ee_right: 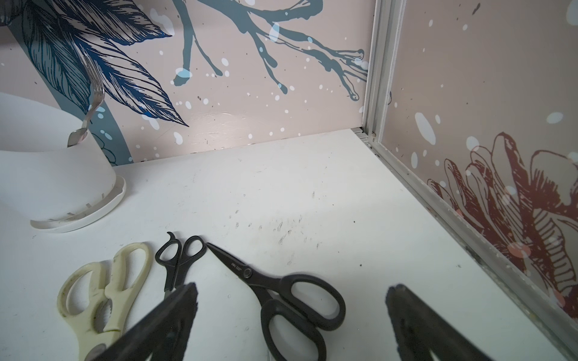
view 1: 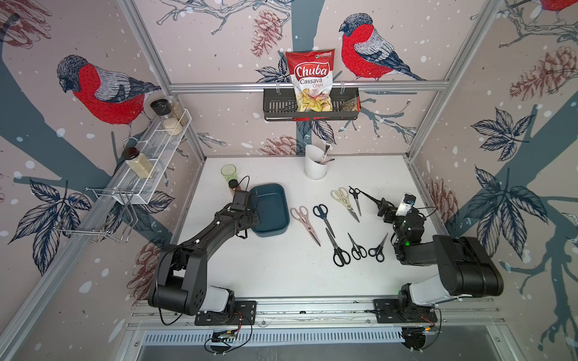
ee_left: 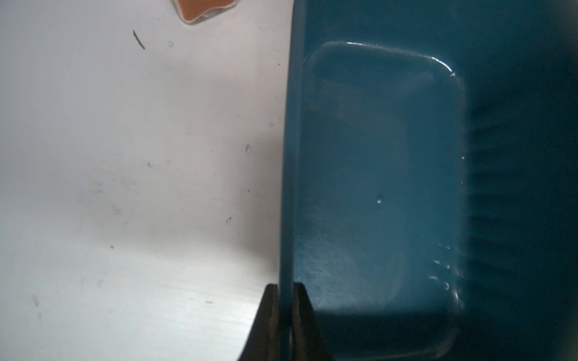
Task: Put the scissors into the storage box
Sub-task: Move the storage box to the center of the board.
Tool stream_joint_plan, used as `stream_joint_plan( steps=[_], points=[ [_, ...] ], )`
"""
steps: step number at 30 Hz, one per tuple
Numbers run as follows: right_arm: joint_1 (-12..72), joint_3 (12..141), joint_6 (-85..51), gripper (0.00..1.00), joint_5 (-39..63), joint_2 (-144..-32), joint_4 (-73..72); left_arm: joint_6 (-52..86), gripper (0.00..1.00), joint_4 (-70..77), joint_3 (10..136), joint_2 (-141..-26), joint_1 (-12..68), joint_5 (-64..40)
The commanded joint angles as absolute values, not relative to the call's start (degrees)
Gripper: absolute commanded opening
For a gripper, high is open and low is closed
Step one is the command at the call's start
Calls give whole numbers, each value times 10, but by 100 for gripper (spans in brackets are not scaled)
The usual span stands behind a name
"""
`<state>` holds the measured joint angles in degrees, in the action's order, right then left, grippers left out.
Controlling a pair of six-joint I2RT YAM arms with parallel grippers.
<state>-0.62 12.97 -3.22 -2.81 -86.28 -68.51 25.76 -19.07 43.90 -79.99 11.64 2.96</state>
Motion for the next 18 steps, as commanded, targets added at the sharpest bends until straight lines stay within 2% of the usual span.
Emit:
stream_joint_plan(
  steps=[1,2,4,6,7,8,12,18],
  points=[
    [-5,130,-37,99,-27,-861,-697,273,16,-227,427,-782,117,12],
    [-5,130,-37,99,-27,-861,-697,276,25,-225,426,-778,117,11],
    [-5,128,-36,97,-27,-859,-699,283,52,-226,430,-772,117,8],
    [2,130,-27,96,-29,-857,-697,286,66,-225,444,-768,117,8],
    [11,132,-19,96,-40,-852,-687,287,84,-227,454,-766,117,9],
    [19,131,-15,95,-60,-848,-687,287,94,-226,466,-766,117,13],
    [52,103,3,92,-118,-814,-719,273,95,-206,519,-777,116,12],
    [152,255,1,90,-145,-761,-379,244,95,-164,569,-820,107,3]
  ],
)
